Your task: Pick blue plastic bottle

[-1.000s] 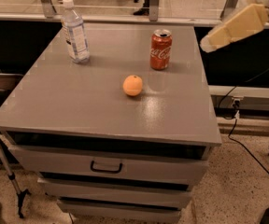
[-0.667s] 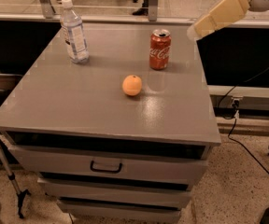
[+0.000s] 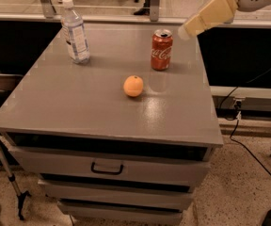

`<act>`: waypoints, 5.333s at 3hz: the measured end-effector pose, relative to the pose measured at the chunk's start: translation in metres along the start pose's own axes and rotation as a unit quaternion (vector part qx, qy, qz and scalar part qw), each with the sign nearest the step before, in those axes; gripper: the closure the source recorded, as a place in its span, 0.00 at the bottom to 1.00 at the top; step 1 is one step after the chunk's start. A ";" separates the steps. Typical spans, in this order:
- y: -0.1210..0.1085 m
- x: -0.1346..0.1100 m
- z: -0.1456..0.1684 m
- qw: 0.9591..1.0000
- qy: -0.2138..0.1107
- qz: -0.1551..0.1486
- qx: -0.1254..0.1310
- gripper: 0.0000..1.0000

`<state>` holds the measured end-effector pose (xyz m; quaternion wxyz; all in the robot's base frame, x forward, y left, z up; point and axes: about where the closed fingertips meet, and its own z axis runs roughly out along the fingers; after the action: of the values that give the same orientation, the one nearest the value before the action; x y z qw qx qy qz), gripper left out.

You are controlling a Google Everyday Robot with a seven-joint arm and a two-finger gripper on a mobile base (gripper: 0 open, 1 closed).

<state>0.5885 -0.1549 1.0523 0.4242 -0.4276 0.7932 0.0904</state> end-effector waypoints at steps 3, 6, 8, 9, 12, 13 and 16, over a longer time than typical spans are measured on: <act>0.001 -0.062 0.090 0.999 -0.033 0.014 0.028 0.00; 0.029 -0.116 0.180 0.983 -0.164 -0.057 -0.055 0.00; 0.052 -0.133 0.236 0.988 -0.124 -0.068 -0.058 0.00; 0.052 -0.133 0.236 0.988 -0.124 -0.068 -0.059 0.00; 0.053 -0.139 0.279 0.993 -0.077 -0.035 -0.077 0.00; 0.057 -0.139 0.302 0.993 -0.072 -0.010 -0.091 0.00; 0.082 -0.159 0.352 0.985 -0.115 0.017 -0.131 0.00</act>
Offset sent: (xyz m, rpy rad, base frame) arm 0.0860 0.0826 -0.0117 0.0267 -0.0617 -0.0812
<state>0.7799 0.1692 0.9344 0.4512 -0.4524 0.7278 0.2493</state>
